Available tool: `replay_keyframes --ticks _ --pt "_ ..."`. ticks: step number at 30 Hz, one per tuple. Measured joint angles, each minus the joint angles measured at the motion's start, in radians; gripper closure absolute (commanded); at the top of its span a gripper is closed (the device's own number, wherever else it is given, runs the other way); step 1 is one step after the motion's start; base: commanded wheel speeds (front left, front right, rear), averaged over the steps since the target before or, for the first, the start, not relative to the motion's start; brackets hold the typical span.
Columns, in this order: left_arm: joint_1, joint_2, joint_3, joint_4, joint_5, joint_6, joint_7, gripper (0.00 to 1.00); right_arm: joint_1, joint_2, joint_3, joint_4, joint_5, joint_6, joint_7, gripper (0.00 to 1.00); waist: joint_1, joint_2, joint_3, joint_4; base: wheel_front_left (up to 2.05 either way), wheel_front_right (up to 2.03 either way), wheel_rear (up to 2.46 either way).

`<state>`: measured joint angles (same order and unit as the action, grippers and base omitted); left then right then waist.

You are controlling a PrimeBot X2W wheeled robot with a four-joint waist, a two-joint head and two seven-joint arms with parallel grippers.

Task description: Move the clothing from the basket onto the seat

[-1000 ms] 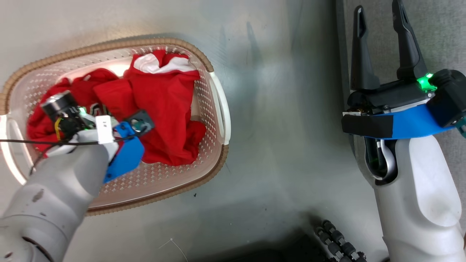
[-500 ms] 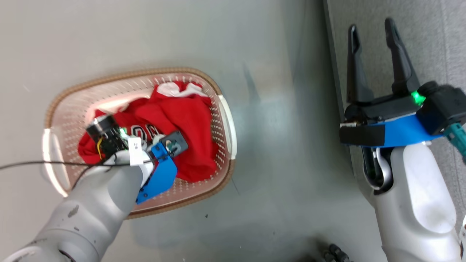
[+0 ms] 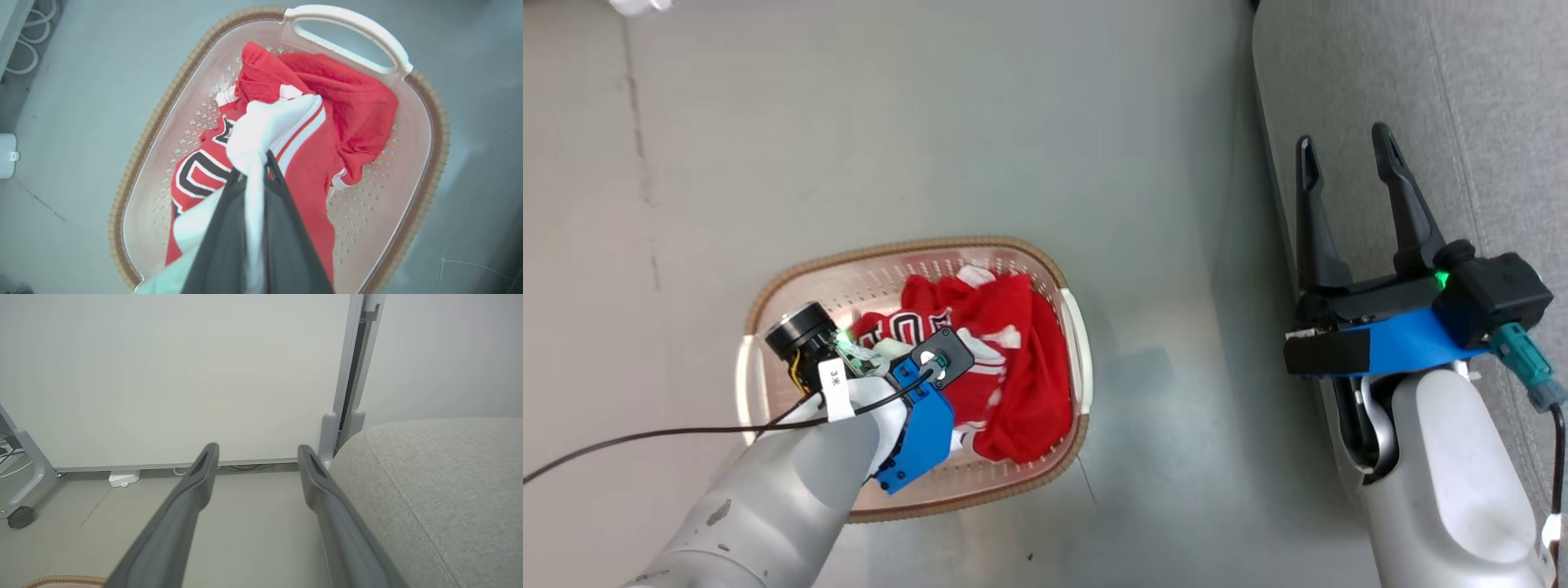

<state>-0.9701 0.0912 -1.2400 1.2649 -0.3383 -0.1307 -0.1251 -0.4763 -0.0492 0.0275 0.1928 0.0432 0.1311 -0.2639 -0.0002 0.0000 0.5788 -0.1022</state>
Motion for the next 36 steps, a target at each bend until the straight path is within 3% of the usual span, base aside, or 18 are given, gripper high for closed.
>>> replay_keyframes --ticks 16,36 --pt "0.083 -0.035 0.086 -0.075 -0.117 0.029 -0.129 1.00 0.137 -0.003 -0.013 0.045 -0.016 0.000 0.000 0.00 0.0000 0.0000 -0.246 0.072 0.00 0.00 0.00" --pt "0.189 0.015 0.244 -0.501 -0.160 0.098 -0.137 1.00 0.288 -0.014 -0.006 0.075 -0.006 0.000 0.000 0.00 0.0000 0.0000 -0.479 0.120 0.00 0.00 0.00"
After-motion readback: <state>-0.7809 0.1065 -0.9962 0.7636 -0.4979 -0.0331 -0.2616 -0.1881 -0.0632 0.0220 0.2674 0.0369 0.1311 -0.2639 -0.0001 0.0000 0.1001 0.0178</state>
